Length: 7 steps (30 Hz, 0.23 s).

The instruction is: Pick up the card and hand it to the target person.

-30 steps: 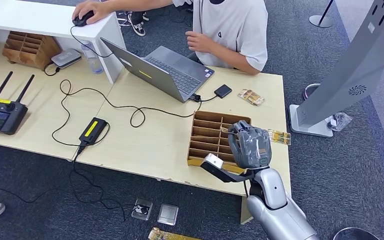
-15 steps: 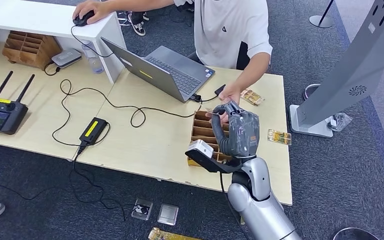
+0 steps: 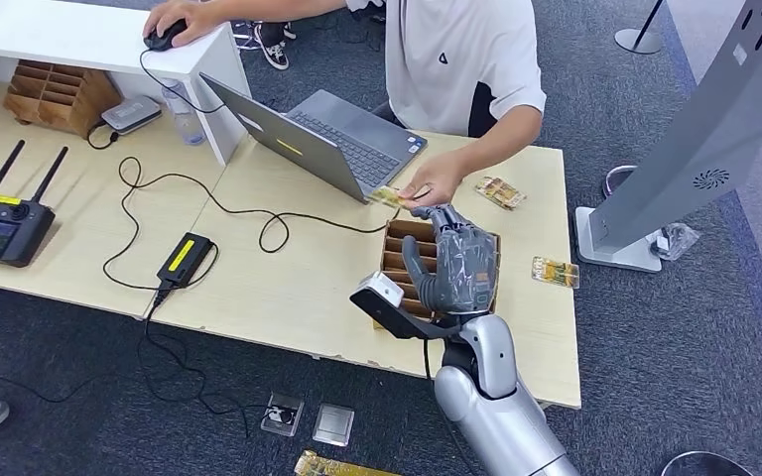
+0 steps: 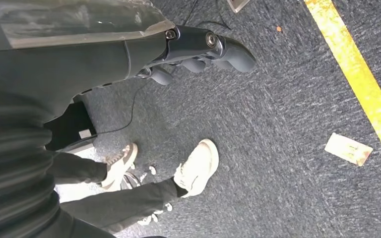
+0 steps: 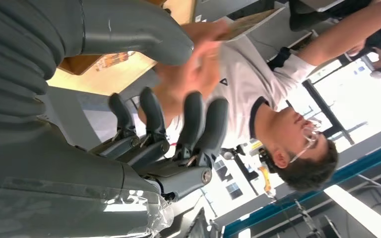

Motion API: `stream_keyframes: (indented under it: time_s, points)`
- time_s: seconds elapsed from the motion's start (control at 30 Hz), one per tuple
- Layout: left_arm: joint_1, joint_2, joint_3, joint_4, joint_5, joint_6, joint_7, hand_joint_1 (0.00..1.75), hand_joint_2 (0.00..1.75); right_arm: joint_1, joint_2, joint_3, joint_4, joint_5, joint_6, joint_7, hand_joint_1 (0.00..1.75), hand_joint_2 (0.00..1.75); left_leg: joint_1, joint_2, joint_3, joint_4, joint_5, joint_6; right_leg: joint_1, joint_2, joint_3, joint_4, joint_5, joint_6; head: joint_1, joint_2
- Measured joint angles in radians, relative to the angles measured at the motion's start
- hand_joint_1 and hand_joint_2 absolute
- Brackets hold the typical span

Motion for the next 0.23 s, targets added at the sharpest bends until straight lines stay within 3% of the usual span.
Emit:
stream_keyframes:
  time_s: [0.23]
  points:
    - [0.000,0.000,0.002,0.001,-0.017,-0.003,-0.006,0.00,1.75,0.016,-0.018,0.000,-0.021,-0.003,0.000,0.031,0.00,1.75,0.000,0.000,0.001,0.000,0.000,0.000,0.000,0.000,0.001,-0.001,0.000,0.000,0.000,0.000]
